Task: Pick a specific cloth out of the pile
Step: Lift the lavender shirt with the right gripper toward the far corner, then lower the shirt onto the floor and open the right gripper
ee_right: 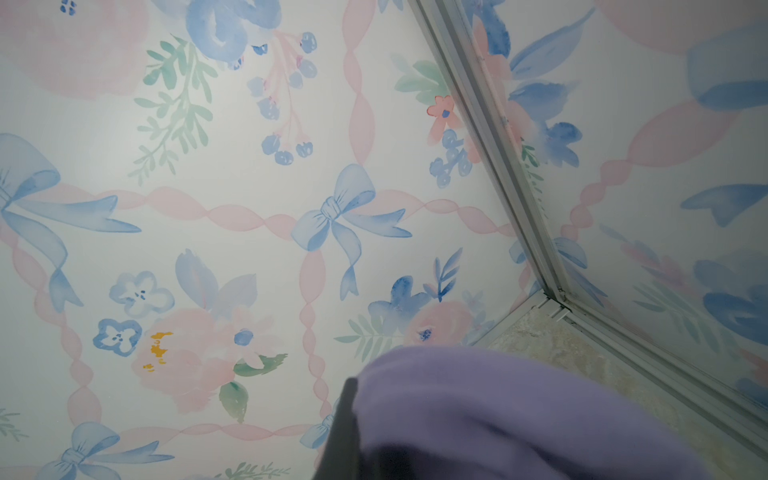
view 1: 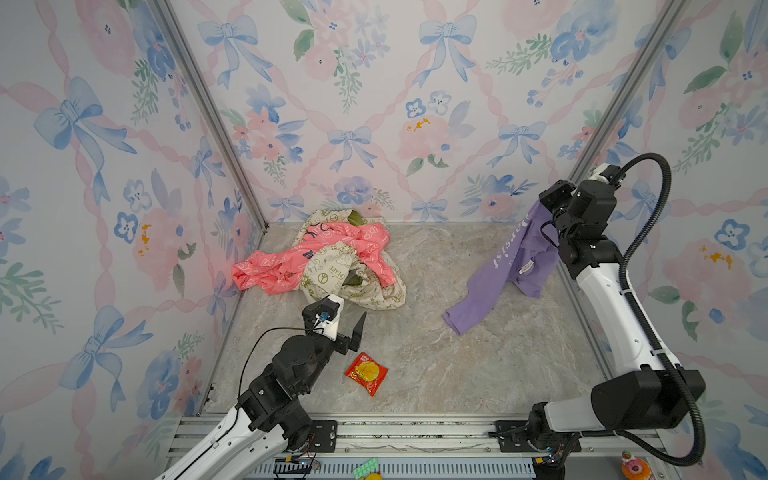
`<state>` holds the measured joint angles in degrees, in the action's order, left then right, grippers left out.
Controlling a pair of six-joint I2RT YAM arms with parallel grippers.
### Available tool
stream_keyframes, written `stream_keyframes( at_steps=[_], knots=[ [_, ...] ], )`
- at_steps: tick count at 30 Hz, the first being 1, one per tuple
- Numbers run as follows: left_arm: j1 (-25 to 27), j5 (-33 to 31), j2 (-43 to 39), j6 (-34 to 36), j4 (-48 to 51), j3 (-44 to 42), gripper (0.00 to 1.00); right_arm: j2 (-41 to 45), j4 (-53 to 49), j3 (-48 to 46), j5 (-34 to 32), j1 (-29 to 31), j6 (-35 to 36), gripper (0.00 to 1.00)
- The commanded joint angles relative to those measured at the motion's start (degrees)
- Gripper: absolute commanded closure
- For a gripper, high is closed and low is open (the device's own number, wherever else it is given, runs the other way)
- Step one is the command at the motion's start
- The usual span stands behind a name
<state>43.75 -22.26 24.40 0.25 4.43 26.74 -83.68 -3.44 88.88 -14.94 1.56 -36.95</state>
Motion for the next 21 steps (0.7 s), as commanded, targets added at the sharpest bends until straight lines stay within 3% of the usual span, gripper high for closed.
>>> stream_keyframes(
  at_steps=[1,15,21],
  knots=[
    [-0.5,0.4,0.5,1.2,0.3,-0.7,0.02,-3.5,-0.2,3.6,2.8,1.0,2.8,1.00],
    [-1.1,0.9,1.0,1.4,0.3,-0.6,0.02,-17.9,-3.2,21.0,12.2,4.8,6.8,1.00],
    [-1.3,1.0,0.8,1.5,0.3,-0.6,0.02,-19.1,-4.9,22.6,11.4,5.2,9.6,1.00]
  ],
)
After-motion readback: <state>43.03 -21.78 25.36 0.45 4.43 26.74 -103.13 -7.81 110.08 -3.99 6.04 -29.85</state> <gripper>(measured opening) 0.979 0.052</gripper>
